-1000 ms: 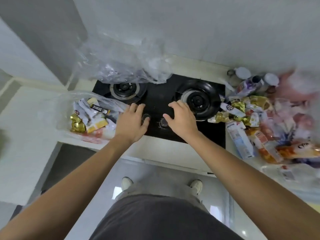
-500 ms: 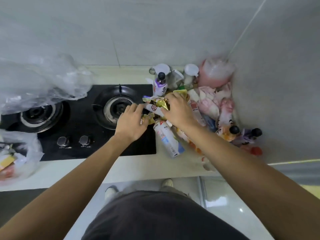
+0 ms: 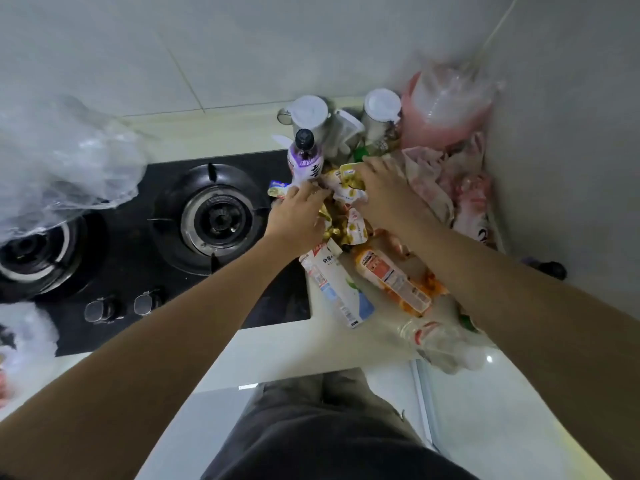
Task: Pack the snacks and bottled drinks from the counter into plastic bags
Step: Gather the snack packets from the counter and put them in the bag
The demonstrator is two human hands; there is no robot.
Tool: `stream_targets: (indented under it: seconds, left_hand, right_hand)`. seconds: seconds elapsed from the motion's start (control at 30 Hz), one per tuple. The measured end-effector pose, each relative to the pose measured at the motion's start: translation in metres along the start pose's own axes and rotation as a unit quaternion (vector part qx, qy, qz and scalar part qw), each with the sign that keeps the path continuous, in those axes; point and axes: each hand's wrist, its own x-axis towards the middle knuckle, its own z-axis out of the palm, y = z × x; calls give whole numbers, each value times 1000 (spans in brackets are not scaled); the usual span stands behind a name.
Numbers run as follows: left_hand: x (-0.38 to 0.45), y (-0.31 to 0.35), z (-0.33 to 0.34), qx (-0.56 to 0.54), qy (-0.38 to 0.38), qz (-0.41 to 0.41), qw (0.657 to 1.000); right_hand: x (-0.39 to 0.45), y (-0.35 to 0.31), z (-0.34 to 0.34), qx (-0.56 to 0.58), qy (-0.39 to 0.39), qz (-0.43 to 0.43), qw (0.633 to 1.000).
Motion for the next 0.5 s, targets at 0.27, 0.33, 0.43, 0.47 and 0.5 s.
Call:
stream_targets:
  seconds: [0.27, 0.33, 0.43, 0.47, 0.5]
  left_hand:
    - [3, -12, 9, -28, -11, -40, 999]
    - [4, -15, 9, -26, -9, -37, 999]
    - [5, -18, 12, -10, -9, -26, 1000]
    - [5, -19, 13, -8, -7, -23, 1000]
    - [5, -20, 14, -8, -4, -21, 1000]
  right_hand:
    - [20, 7, 24, -2, 0, 10, 1000]
    - [21, 6, 24, -3, 21, 10, 1000]
    - [20, 5, 21, -24, 39, -24, 999]
    - [19, 6, 21, -29, 40, -39, 998]
    - [18, 6, 22, -32, 38, -51, 997]
